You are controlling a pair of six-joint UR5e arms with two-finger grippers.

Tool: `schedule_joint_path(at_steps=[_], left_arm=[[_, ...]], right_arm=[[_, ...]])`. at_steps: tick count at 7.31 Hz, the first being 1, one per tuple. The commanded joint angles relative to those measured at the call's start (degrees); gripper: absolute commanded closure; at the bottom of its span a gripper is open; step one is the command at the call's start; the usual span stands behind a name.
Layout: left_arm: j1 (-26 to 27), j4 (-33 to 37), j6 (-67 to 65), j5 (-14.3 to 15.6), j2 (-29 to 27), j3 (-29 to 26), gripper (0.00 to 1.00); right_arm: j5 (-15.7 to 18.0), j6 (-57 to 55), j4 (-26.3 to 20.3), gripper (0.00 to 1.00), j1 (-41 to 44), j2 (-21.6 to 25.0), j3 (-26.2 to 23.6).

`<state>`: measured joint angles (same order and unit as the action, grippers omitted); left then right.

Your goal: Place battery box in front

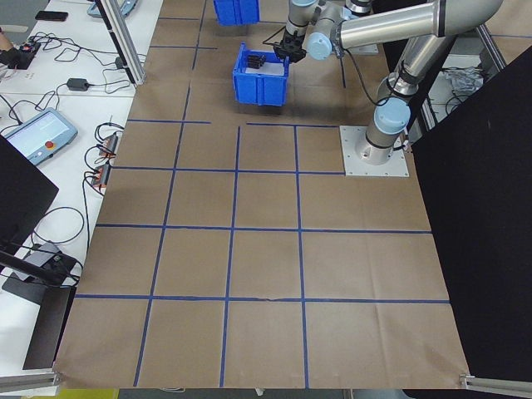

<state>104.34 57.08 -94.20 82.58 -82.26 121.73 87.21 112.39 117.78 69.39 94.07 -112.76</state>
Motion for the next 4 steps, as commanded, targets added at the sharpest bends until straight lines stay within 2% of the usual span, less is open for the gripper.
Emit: schedule_joint_path(at_steps=[1,2,3,4], left_arm=[[-10.26,3.2,11.63,-1.9,-2.53,-4.03,1.0],[-11.77,4.43,12.2,-3.29,-6.29,-8.75,1.0],[-11.79,5.05,12.2,-3.48,-11.64,-14.89,1.0],[-11.53,5.06,11.07,-5.57,-17.43,-20.34,1.0]], right_arm=[[0.33,0.03,0.43,0.98,-0.04,0.23,-0.53],[0.51,-0.06,0.43,0.98,-0.04,0.23,-0.53],[0.51,-0.24,0.34,0.98,-0.04,0.23,-0.53],[0.51,-0.67,0.25,0.98,0.05,0.32,-0.62]])
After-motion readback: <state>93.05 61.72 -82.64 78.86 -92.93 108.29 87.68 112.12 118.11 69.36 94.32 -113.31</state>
